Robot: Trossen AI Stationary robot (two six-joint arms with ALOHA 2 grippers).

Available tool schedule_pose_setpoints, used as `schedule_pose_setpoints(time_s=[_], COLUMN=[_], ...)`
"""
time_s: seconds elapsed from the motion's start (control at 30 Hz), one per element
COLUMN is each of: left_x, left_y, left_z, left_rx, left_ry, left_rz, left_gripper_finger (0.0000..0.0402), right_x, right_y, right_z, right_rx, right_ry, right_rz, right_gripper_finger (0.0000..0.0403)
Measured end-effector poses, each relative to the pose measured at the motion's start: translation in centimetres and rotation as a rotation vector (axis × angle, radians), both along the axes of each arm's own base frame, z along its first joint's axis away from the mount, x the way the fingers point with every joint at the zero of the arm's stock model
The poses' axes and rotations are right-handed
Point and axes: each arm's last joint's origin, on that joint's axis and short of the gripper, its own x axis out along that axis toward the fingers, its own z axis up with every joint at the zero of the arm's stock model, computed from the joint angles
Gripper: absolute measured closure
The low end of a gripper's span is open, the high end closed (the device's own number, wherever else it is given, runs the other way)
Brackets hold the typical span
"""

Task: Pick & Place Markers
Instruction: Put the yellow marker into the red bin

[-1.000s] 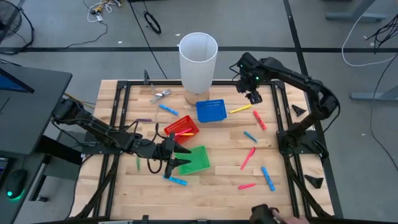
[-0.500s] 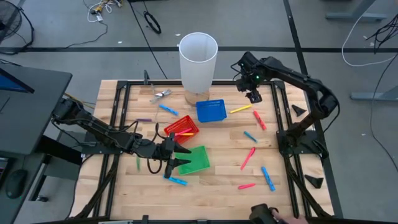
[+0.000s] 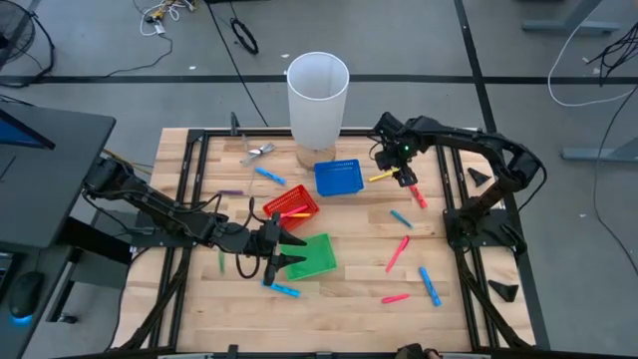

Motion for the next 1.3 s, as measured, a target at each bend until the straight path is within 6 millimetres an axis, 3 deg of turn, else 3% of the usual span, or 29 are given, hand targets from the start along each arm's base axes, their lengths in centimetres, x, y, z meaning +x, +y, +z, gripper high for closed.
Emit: schedule_pose_setpoints(time_s=[0.37,0.7,0.83,1.13,1.3], left_x=[0.0,0.0,0.0,0.0,0.0], left_y=[0.0,-0.1,-0.1,-0.1,-0.1], left_z=[0.0,0.0,0.0,0.0,0.0], left_rx=[0.0,-0.007,-0.008,-0.008,-0.009], left_ry=[0.0,0.0,0.0,0.0,0.0], left_rz=[0.0,-0.001,-0.001,-0.001,-0.001], left_gripper_finger=[0.0209,0.0209,0.0209,0.0209,0.0209], right_x=[1.5,2.1,2.3,2.4,2.5], right_y=[-0.9,-1.4,-1.5,-1.7,-1.7], right_z=[-3.9,-5.7,-5.7,-5.8,-6.5], right_rx=[0.05,0.047,0.01,-0.01,0.016], right_ry=[0.046,0.062,0.068,0.071,0.083], right_rz=[-0.018,0.013,0.033,0.008,0.002], right_gripper_finger=[0.0149,0.0162,0.0201,0.0328,0.0366])
